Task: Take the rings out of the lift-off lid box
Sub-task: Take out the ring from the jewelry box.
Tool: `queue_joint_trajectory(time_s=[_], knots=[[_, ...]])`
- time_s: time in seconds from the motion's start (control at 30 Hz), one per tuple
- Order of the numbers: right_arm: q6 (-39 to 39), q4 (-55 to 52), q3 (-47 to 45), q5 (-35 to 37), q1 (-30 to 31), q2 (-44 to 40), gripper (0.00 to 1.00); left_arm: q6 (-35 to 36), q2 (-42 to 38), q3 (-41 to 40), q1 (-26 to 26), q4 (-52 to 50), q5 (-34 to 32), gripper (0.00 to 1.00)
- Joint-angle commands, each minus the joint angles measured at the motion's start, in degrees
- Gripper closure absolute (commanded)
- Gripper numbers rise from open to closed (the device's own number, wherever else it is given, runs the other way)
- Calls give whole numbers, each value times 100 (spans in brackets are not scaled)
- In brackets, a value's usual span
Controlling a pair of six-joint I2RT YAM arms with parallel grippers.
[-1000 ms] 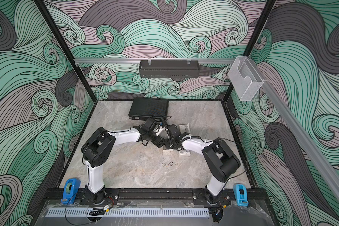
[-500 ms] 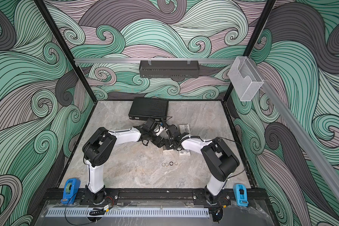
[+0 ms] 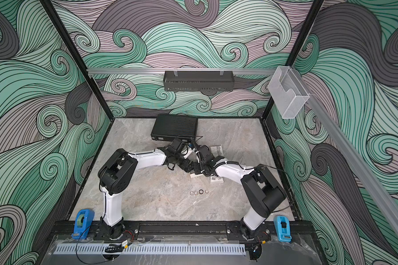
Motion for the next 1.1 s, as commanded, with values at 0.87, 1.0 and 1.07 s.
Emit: queue_joint_trajectory(time_s=[0.87,1.0,1.07], knots=[[-30,1340,-883,-420,-20,-827,93,3,262,260,-19,-426,3,4],[-63,1414,-935,-408,-25,-901,93,3,271,269,-19,-430,12,4],[-83,1448,-949,-407,-27,-945,94,3,284,278,-19,-435,14,4]])
